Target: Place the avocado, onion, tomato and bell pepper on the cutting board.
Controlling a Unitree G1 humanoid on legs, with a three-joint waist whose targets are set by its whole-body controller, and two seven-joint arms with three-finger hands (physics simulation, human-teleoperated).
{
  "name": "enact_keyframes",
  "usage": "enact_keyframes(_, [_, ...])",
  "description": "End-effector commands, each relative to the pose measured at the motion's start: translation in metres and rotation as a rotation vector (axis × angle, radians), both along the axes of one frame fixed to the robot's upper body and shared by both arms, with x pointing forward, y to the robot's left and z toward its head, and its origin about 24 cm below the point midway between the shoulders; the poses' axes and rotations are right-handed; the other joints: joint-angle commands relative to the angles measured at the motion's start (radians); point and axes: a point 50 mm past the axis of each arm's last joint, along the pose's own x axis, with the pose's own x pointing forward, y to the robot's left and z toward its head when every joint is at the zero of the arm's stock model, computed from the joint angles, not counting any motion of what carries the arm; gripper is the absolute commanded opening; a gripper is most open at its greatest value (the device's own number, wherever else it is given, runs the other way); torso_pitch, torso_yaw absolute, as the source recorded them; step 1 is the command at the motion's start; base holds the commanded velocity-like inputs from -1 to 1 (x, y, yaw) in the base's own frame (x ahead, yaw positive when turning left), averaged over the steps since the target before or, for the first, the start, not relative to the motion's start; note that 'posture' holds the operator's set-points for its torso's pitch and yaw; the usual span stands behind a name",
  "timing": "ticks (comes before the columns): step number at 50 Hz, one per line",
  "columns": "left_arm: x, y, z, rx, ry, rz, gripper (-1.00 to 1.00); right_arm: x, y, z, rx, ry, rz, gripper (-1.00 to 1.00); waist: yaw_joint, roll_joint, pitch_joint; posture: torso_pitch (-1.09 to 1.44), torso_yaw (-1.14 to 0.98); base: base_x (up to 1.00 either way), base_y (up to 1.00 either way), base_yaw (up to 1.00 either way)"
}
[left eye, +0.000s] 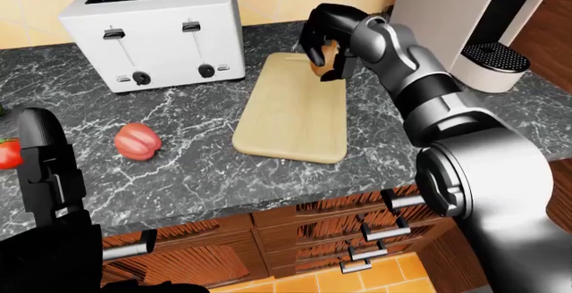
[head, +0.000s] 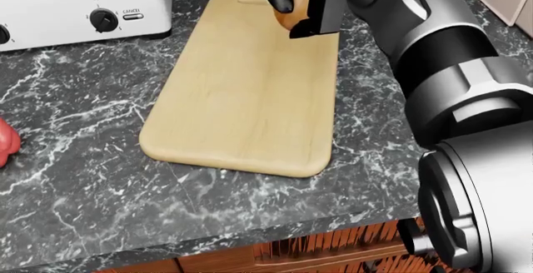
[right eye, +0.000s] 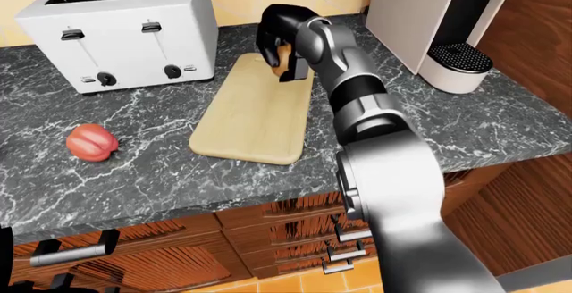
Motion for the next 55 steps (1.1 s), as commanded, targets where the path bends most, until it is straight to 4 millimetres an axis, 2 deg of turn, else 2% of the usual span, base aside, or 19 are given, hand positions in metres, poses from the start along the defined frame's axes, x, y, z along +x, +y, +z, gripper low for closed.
enact_keyframes(1, [-0.006,-0.002,0.008,0.017,-0.056,-0.005,1.00,-0.005,0.004,0.034,0.031,-0.117,0.019,-1.00,0.000,0.002,-0.024,0.00,0.00,0.00,0.00,0.00])
enact_keyframes(33, [-0.005,-0.002,0.008,0.015,-0.054,-0.006,1.00,-0.002,0.001,0.014,0.036,-0.073,0.005,-1.00,0.000,0.002,-0.026,0.00,0.00,0.00,0.00,0.00])
enact_keyframes(55, [-0.006,-0.001,0.008,0.015,-0.054,-0.007,1.00,-0.003,0.001,0.022,0.096,-0.210,0.000,-1.00,0.001,0.001,-0.027,0.00,0.00,0.00,0.00,0.00])
